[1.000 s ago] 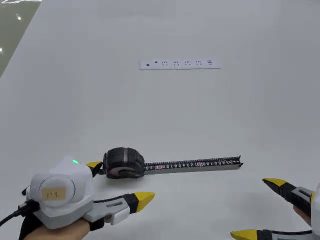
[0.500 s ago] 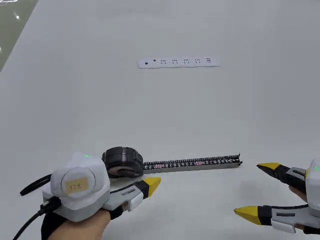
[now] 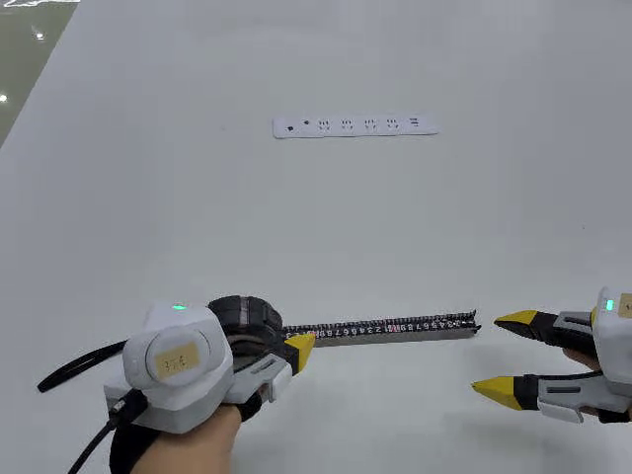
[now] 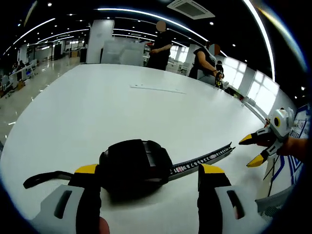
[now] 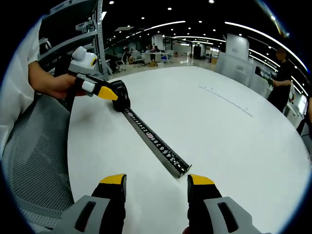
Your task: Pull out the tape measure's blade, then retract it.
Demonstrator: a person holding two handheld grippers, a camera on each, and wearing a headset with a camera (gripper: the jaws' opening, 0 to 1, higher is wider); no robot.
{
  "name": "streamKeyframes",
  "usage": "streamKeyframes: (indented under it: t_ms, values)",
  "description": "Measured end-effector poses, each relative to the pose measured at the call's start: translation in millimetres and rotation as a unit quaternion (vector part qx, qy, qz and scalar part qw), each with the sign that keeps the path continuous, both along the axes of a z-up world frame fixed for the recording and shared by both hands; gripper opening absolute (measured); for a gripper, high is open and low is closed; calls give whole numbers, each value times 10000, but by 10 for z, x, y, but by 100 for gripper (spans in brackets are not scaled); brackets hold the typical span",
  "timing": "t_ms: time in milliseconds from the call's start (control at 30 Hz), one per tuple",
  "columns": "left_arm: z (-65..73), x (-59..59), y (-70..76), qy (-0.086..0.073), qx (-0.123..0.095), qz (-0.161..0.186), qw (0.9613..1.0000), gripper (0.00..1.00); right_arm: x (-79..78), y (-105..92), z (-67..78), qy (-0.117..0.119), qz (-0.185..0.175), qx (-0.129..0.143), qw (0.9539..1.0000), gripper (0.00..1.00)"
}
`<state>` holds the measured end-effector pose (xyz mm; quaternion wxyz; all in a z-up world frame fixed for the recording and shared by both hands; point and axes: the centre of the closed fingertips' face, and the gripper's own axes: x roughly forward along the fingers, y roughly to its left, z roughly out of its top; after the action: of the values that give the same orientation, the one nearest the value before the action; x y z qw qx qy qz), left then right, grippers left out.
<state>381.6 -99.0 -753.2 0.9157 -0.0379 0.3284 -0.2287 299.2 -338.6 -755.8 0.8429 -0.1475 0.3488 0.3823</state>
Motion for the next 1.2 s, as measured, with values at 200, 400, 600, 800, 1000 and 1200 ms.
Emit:
streamKeyframes:
  t_ms: [200,400,600,800,1000,1200]
  values:
    - [-44,38,41,77,47,143,9999,72,111,-32,-46,36,305,-208,9993,43]
    - [-59,60,54,100,58,259,9996,70,241,-124,-119,87,546,-448,9975,36]
    - [-74,84,72,132,49,353,9993,68,305,-154,-176,169,854,-611,9943,30]
    - [-85,94,92,129,70,403,9991,65,362,-167,-250,245,1075,-737,9912,28]
    - [-88,109,103,184,-1,513,9985,64,390,-174,-258,241,1273,-827,9881,26]
    - [-109,120,123,203,7,588,9981,61,417,-176,-274,314,1382,-846,9863,23]
